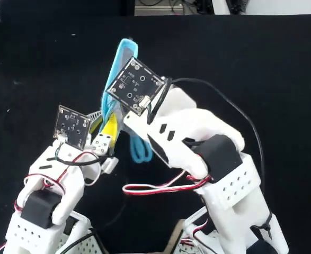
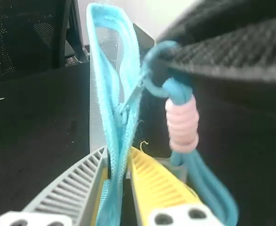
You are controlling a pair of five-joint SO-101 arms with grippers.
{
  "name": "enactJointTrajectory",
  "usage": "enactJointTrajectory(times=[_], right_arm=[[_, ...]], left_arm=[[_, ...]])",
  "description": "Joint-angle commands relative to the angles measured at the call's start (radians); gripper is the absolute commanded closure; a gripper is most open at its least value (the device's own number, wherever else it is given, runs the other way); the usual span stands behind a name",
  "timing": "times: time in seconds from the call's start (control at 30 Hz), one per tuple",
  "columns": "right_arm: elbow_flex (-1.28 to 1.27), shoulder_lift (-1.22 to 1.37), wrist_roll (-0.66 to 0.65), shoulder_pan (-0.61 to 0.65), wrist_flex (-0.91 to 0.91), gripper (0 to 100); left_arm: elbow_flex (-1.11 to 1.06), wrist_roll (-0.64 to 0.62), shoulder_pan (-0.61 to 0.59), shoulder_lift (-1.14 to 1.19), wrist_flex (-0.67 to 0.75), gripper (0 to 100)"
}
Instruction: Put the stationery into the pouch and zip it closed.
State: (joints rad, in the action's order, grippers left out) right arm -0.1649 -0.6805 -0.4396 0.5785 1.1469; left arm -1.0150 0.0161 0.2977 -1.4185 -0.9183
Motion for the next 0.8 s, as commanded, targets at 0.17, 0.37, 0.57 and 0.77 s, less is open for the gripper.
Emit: enactJointTrajectory(times=[0.17, 0.37, 0.57, 0.77], right_arm=[[0.111, -0.012, -0.008, -0.095, -0.034, 98.8], [0.099, -0.012, -0.009, -0.173, -0.078, 98.8], [-0.002, -0.03, 0.011, -0.112, 0.009, 97.9], [-0.03, -0.133, 0.189, 0.064, 0.144, 75.7]], left_arm=[[0.059, 0.026, -0.007, 0.0, -0.161, 97], [0.099, 0.028, -0.007, 0.0, -0.23, 97], [0.084, 0.028, -0.007, 0.0, -0.206, 97], [0.064, 0.02, -0.007, 0.0, -0.198, 97]])
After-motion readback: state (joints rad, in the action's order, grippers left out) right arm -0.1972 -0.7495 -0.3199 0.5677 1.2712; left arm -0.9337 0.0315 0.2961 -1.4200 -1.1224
